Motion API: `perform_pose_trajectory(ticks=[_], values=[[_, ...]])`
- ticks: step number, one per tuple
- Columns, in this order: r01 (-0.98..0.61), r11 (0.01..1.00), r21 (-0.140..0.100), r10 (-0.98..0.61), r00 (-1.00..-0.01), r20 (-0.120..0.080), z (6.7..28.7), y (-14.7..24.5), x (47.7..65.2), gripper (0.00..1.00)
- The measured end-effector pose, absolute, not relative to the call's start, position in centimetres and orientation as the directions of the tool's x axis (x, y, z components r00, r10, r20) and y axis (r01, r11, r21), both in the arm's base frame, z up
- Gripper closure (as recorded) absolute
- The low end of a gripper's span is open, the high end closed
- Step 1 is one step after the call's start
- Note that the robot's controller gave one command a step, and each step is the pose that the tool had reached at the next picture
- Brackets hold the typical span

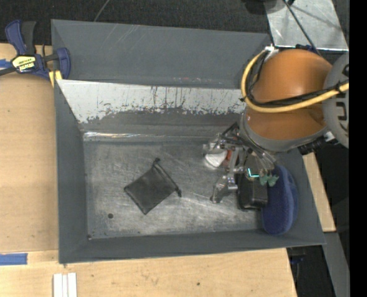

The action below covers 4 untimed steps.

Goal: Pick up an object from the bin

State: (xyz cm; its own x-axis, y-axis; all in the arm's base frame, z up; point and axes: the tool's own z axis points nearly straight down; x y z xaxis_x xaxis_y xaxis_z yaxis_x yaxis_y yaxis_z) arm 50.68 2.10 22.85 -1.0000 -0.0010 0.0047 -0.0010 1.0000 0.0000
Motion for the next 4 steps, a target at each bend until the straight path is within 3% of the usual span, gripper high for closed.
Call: perform_pose_trajectory(ticks=[1, 2, 3, 4], values=[[0.006, 1.000, 0.002, 0.006, -1.000, 0.005, 13.0, 8.8, 51.9, 0.00], [-0.136, 0.991, -0.001, -0.136, -0.991, -0.003, 7.4, 13.6, 56.9, 0.00], [-0.132, 0.991, 0.003, -0.132, -0.991, -0.023, 7.9, 13.7, 57.3, 1.00], [-0.509, 0.861, -0.003, -0.509, -0.861, -0.010, 21.3, 14.2, 56.0, 1.00]])
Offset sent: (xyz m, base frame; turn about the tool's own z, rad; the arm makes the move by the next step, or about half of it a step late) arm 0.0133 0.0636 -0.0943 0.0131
